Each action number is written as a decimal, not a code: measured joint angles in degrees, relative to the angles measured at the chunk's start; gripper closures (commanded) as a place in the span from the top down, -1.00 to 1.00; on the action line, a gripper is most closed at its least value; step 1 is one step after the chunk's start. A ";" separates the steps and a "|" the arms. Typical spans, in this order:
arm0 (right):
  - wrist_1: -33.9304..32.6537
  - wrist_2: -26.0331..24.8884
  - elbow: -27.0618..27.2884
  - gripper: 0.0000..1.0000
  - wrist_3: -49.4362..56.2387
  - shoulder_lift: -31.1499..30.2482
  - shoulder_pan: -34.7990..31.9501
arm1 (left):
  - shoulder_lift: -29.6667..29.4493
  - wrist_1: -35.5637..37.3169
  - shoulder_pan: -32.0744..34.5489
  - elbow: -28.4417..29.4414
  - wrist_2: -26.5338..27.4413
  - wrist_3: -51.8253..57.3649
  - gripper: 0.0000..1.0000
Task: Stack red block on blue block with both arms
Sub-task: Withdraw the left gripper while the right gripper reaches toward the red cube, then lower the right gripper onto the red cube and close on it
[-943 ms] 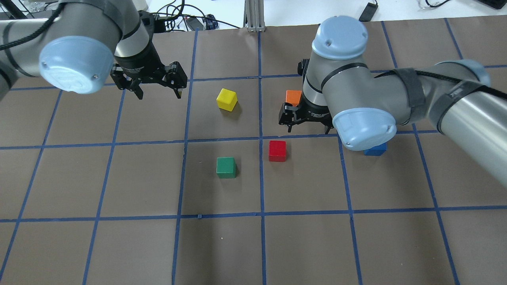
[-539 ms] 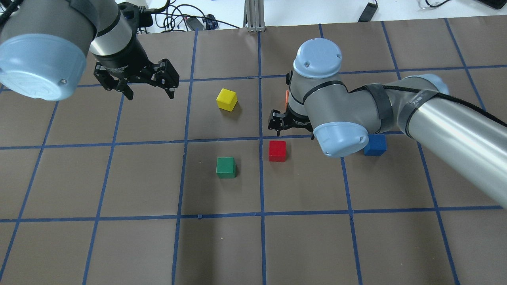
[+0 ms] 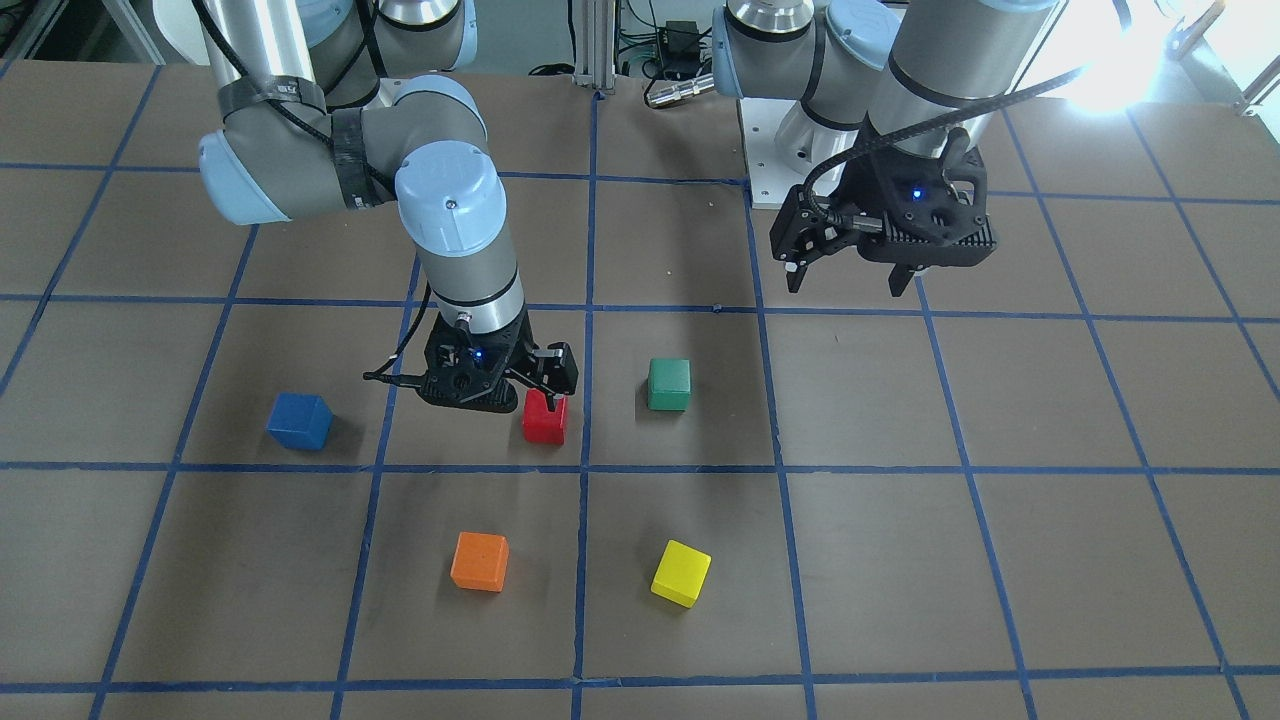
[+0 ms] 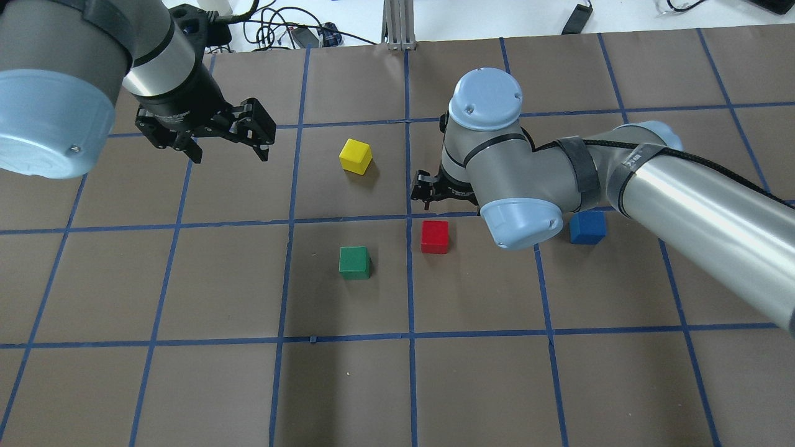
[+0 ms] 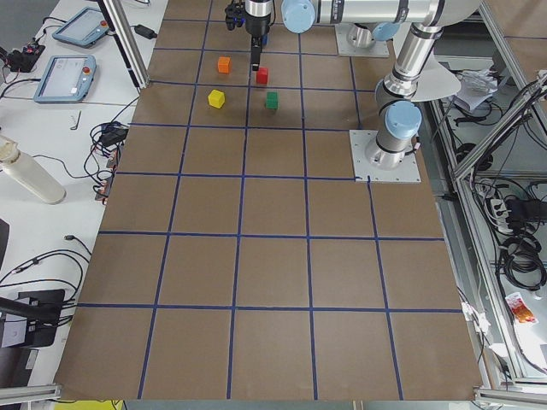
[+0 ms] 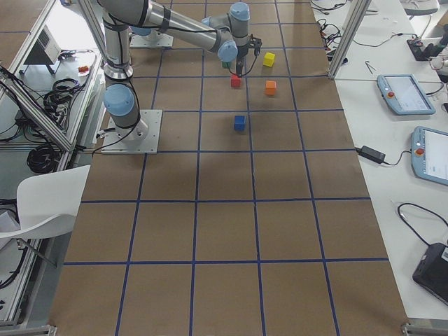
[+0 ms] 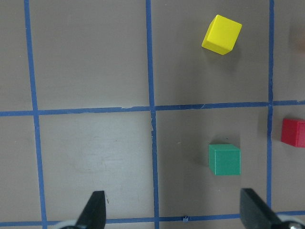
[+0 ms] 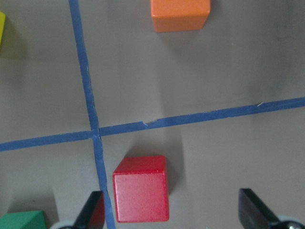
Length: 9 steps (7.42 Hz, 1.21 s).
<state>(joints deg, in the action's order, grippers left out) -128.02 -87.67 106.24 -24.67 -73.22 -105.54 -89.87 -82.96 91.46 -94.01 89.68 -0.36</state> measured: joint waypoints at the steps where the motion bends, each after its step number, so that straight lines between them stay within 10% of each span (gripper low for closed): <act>1: -0.30 1.06 0.01 1.00 -1.62 0.77 -0.14 | 0.10 0.15 -0.03 -0.45 -0.07 0.01 1.00; 9: -1.57 1.59 0.71 0.96 -6.34 5.70 -3.52 | 0.92 -0.13 -0.05 -1.62 0.47 0.11 1.00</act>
<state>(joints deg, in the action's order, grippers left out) -129.60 -86.07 106.95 -31.01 -67.52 -109.07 -88.96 -83.09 91.41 -95.63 90.16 -0.25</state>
